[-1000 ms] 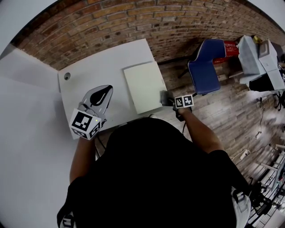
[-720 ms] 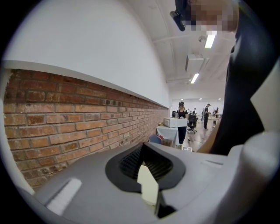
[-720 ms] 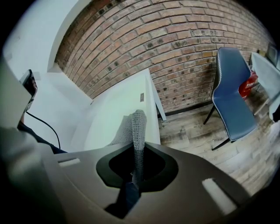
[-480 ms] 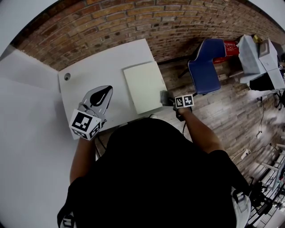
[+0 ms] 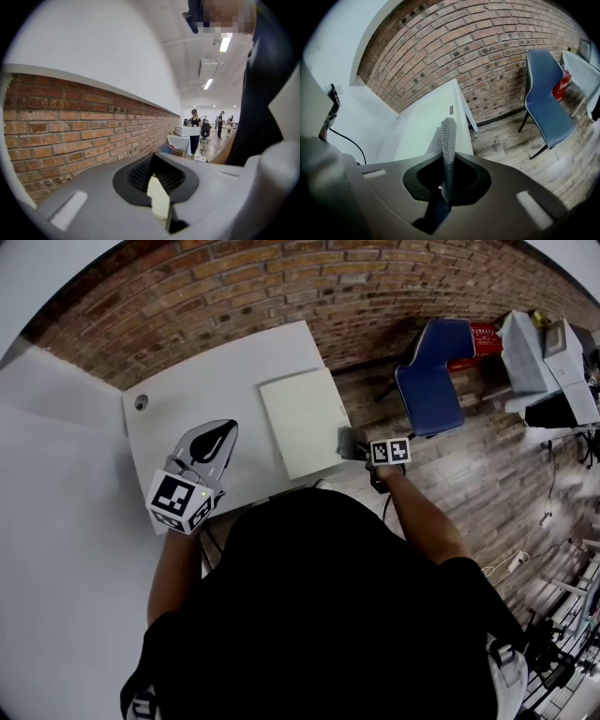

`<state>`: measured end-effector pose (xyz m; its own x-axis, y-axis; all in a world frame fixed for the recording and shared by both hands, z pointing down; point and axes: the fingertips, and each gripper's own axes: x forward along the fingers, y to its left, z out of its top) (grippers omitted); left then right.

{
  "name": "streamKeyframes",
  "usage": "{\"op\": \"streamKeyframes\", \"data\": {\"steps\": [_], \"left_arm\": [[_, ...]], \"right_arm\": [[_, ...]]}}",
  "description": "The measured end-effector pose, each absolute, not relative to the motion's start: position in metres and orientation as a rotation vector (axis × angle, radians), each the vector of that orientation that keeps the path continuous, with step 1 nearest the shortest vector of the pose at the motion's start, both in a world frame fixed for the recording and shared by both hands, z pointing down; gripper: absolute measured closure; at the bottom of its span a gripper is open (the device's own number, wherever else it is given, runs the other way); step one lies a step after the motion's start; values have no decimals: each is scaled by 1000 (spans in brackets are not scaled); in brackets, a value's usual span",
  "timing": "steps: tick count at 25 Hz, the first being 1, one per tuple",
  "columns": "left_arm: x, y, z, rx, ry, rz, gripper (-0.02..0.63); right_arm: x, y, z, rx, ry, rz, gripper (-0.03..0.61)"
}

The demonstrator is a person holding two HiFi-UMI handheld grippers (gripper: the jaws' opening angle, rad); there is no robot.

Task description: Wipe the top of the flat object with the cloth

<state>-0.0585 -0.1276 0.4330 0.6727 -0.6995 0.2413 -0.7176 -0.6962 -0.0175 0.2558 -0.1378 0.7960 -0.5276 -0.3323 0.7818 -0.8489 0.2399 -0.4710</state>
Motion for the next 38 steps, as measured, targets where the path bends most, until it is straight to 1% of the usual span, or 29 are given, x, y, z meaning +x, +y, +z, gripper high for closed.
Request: {"op": "streamKeyframes", "data": {"steps": [16,21,29,38], "left_arm": [[-50,-135,433,2857,-1074,350,611],[-46,-136,435,2876,-1026,353,612],[-47,-143,430,2905,-993,348,612],[-52,-151,424,2927,-975,340,612]], "right_arm": [[231,-152,722,1181,-2178,1249,569],[220,-156,683,1226,-2268,1251,569],[208,-160,610,1299,-2400,1042,569],[222,-148,556,1434,-2462,871,569]]}}
